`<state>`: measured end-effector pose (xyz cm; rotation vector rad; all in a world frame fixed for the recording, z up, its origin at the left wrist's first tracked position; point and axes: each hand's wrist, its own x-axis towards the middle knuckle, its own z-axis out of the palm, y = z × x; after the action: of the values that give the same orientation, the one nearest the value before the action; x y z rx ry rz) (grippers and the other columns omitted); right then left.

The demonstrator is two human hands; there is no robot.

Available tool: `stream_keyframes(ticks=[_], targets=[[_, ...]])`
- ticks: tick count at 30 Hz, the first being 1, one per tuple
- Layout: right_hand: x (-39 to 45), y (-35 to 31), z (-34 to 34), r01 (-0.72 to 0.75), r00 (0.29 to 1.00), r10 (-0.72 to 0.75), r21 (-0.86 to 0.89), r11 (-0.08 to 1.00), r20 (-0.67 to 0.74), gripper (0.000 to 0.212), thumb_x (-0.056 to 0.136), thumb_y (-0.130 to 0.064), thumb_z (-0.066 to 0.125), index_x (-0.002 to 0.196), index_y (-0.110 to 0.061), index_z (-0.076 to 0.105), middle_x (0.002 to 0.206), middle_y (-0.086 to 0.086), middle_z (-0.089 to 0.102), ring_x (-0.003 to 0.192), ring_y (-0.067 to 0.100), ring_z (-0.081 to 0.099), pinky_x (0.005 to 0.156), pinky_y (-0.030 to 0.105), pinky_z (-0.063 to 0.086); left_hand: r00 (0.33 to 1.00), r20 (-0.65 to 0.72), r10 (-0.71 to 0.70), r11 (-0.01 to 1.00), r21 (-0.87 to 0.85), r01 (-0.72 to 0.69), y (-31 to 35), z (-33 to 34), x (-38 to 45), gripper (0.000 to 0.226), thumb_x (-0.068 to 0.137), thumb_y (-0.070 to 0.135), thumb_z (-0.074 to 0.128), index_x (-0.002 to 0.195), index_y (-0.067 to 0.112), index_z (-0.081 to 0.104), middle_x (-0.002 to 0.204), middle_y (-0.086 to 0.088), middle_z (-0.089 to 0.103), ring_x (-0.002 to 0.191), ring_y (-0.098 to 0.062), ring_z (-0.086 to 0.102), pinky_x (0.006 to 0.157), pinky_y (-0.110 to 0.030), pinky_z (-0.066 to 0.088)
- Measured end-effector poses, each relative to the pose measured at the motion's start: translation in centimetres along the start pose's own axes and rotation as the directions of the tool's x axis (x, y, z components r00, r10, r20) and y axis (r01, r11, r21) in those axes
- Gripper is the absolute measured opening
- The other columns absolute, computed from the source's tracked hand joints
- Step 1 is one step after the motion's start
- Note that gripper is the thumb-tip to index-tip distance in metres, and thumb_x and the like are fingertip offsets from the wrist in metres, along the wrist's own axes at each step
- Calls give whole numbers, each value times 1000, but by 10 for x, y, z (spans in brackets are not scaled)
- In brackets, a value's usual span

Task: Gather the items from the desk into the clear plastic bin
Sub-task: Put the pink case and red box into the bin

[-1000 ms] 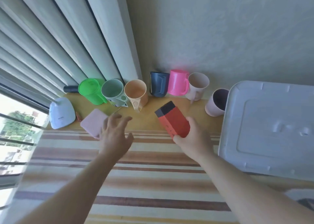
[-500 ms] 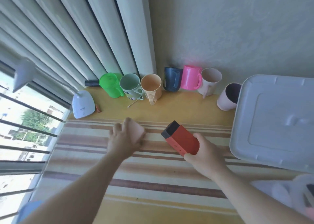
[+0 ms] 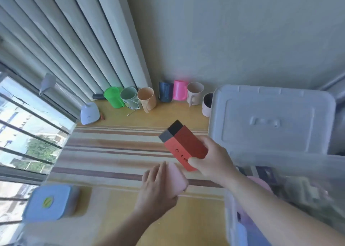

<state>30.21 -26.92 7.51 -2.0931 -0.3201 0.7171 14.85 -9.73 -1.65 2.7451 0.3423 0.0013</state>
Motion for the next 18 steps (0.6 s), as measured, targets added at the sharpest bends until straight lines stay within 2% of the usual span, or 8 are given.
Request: stream_keyframes(ticks=[3,6,8,11,13,16,18], targets=[[-50,1,-57,97,994,-94,50,994,-48,44,77,-31,74,117,-44,62,104,-24,73,96,-1,68,84,30,57,990,-141,25,1000,-9,-27,48,-32,16,108,57,48,83,147,5,41,131,-7,56,120,-29,52,105,-39,37],[-97,14,-119,151,984,-146,44,988,-105,39,76,-33,75,112,-42,63,102,-21,74,93,1,70,83,32,57,981,-195,14,999,-45,-23,105,-59,26,116,55,54,86,150,8,37,138,-7,51,126,-29,45,110,-40,31],[-127,34,-161,139,981,-136,16,990,-140,37,78,-36,76,113,-42,63,104,-22,74,95,0,70,85,32,57,979,-201,31,997,-70,-46,144,-70,27,119,56,65,78,152,11,34,140,-7,49,128,-28,42,110,-44,32],[-166,86,-215,15,974,-26,-52,999,-226,37,78,-43,74,113,-44,62,102,-23,74,91,-2,70,84,35,60,988,-141,58,991,-114,-74,199,-69,25,120,56,75,67,155,18,28,142,-4,44,130,-30,41,109,-47,37],[-189,126,-239,-108,958,90,-52,993,-271,39,75,-45,74,112,-44,63,96,-23,75,86,-2,71,82,38,62,983,-121,139,982,-110,-153,230,-59,20,119,58,75,66,155,15,32,143,-5,46,129,-30,43,108,-47,40],[-215,179,-257,-243,943,227,-39,969,-242,38,74,-40,73,112,-40,66,92,-24,76,81,-3,71,81,39,63,940,-72,333,942,-19,-335,269,-27,13,115,62,75,70,150,6,44,137,-8,53,120,-29,48,102,-45,46],[-225,204,-262,-318,939,305,-62,946,-162,43,72,-39,72,115,-43,67,94,-21,77,81,-1,72,80,38,64,909,26,415,910,4,-416,290,-3,10,116,61,74,74,152,10,42,138,-4,51,122,-28,46,105,-45,45]])
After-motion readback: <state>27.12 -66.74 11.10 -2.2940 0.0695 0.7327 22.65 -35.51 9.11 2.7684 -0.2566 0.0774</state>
